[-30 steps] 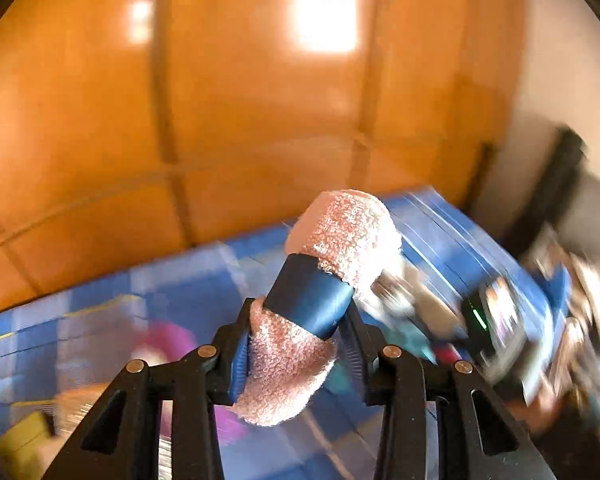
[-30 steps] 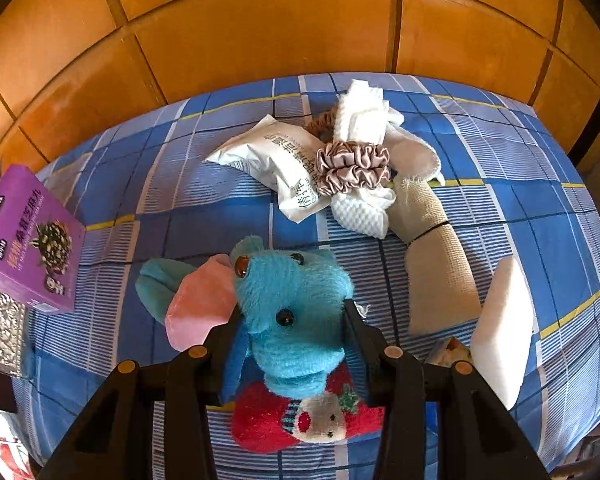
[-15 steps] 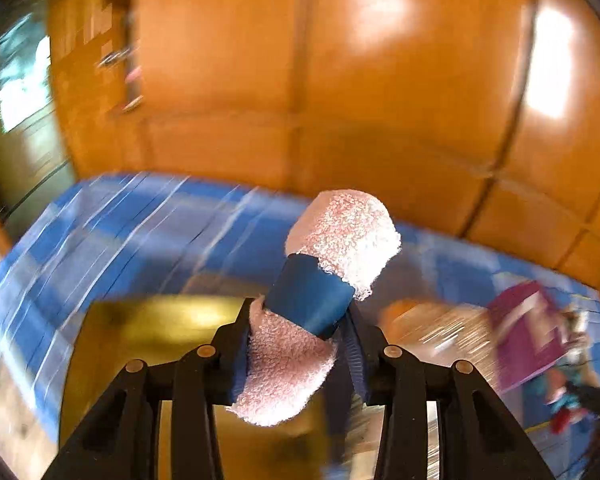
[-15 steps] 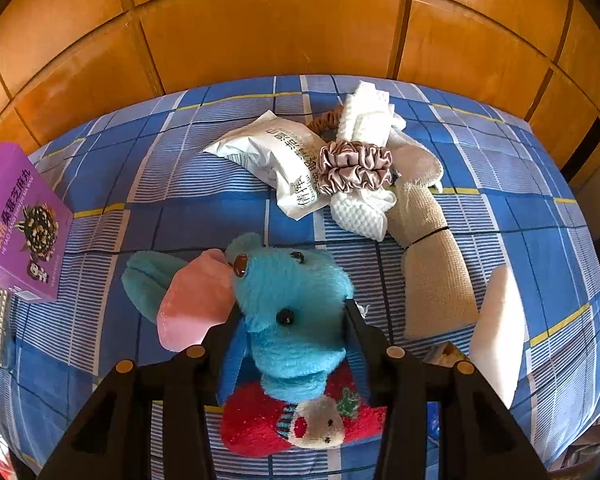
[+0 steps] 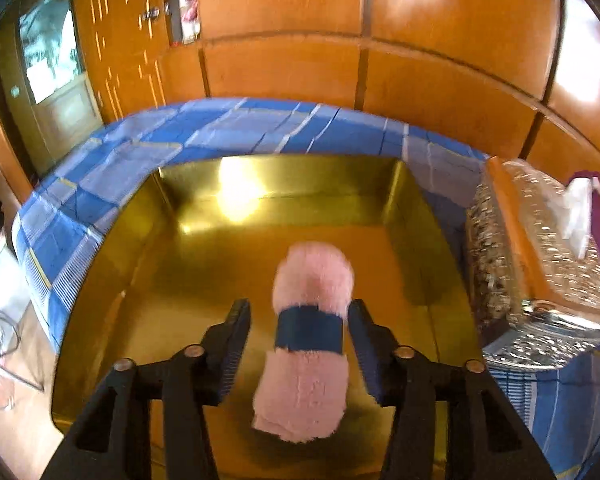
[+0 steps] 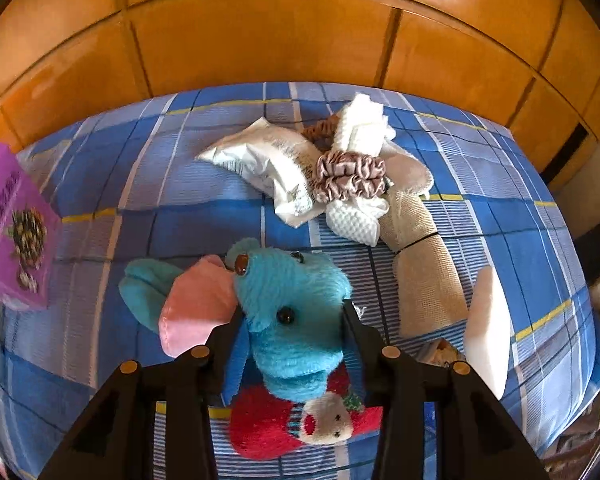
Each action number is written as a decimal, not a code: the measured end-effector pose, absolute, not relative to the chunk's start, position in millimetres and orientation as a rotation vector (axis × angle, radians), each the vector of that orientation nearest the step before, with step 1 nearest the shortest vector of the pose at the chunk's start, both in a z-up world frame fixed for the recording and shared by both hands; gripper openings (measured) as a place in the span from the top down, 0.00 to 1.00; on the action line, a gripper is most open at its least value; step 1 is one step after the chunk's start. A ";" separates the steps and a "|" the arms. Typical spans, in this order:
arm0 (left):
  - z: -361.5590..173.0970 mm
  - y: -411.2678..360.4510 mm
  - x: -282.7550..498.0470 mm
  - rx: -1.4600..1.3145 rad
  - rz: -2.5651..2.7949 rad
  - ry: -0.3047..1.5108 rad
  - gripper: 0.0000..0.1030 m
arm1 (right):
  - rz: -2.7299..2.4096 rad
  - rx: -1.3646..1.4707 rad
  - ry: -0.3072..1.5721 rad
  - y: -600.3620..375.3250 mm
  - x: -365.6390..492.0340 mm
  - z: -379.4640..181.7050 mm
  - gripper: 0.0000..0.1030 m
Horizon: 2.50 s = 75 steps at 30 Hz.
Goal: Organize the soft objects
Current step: 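Carry the pink towel roll with the left tool into the gold tray and release, then grasp the blue plush elephant with the right tool and drop it into the gold tray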
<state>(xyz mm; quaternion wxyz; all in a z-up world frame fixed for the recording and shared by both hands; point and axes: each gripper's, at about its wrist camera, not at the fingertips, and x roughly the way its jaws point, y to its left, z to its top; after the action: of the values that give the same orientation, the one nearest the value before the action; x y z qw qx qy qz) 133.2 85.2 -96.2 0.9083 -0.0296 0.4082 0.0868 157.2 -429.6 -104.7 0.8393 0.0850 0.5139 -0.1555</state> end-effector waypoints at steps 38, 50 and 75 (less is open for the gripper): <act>-10.4 91.7 49.1 0.074 0.184 0.562 0.28 | 0.570 -0.078 0.904 -41.6 239.8 30.8 0.60; -8.7 94.2 44.7 0.077 0.199 0.547 0.22 | 0.607 -0.241 1.002 24.7 212.2 -38.9 0.31; 4.3 53.2 35.1 0.136 0.099 0.494 0.17 | 0.314 -0.084 0.718 -108.7 149.9 29.1 0.29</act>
<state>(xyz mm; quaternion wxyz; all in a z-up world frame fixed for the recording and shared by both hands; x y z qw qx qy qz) 35.1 53.2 4.3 0.9662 0.0672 0.2441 0.0492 149.9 -108.7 29.1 0.9233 -0.0411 0.3499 0.1528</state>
